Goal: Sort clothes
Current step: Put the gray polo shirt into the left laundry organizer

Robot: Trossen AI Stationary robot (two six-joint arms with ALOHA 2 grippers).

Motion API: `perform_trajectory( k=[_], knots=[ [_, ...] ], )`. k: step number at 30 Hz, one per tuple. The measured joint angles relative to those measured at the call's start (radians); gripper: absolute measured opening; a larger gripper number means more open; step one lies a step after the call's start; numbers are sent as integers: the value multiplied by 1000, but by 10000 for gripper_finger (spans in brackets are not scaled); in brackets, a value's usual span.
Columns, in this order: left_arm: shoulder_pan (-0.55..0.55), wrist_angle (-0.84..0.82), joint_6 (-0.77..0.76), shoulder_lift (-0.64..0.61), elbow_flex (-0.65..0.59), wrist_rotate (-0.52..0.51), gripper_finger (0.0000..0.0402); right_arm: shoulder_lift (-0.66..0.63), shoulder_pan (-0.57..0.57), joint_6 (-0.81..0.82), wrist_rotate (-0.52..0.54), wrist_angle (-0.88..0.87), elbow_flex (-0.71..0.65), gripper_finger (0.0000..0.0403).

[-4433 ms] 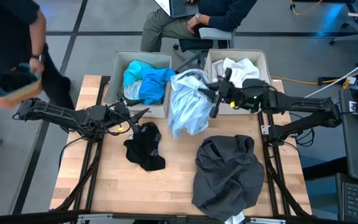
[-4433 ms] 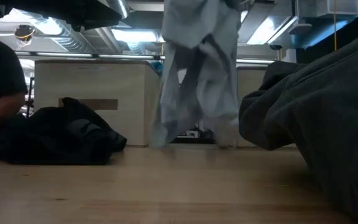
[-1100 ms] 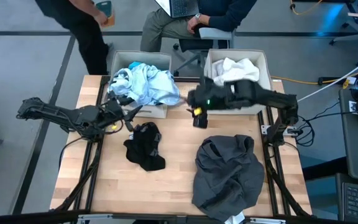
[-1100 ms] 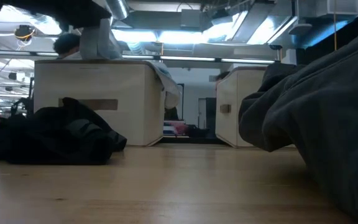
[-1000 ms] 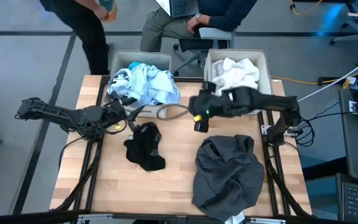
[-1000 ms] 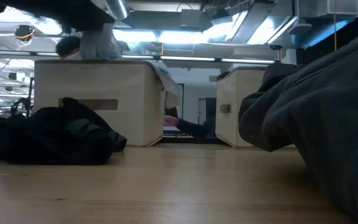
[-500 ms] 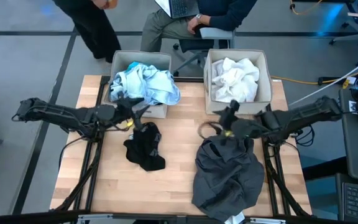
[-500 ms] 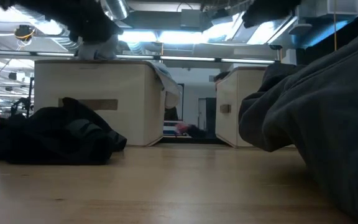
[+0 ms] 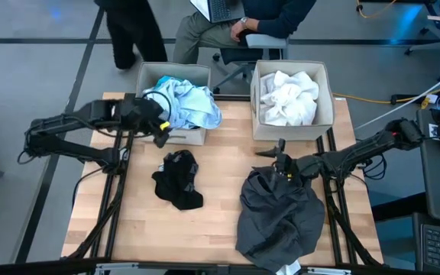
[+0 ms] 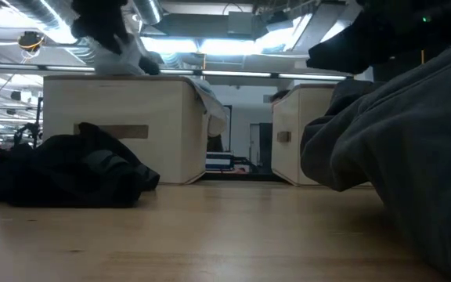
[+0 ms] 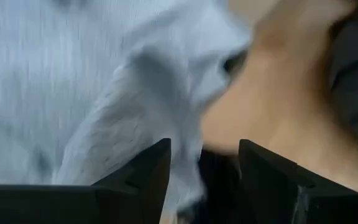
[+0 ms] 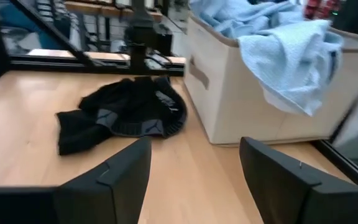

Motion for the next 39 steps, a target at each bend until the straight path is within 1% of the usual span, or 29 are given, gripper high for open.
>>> perform_trajectory(
  k=[2,3,5,7,12,14,15,17,19,23,26,29,32,39],
  knots=[
    [2,-122,-42,42,63,18,180,0,0,-8,-19,8,-11,246],
    [2,-157,-51,59,92,19,180,0,0,-10,-25,8,-14,246],
    [2,-146,-41,85,140,18,180,0,0,-13,-31,8,-22,246],
    [1,-41,7,105,165,9,180,0,-1,-22,-45,4,-26,246],
    [1,360,251,163,130,-3,180,0,-1,-30,-46,4,-26,246],
    [11,455,316,209,112,1,180,0,-1,-30,-46,4,-26,246],
    [24,476,339,237,108,2,180,0,-1,-30,-46,2,-26,246],
    [57,475,364,294,108,4,180,0,-1,-30,-46,-1,-26,246],
    [111,440,376,344,108,18,180,0,-1,-30,-46,-2,-26,246],
    [222,360,380,423,106,101,180,0,-1,-28,-46,-10,-26,246],
    [283,355,397,460,107,150,180,1,-1,-27,-46,-15,-26,246],
    [329,352,405,476,106,138,180,1,-1,-17,-46,-32,-26,246],
    [366,355,411,475,83,69,180,1,-1,-1,-46,-38,-26,246],
    [435,351,432,476,-63,59,180,1,0,10,-46,-53,-26,246]
  ],
)
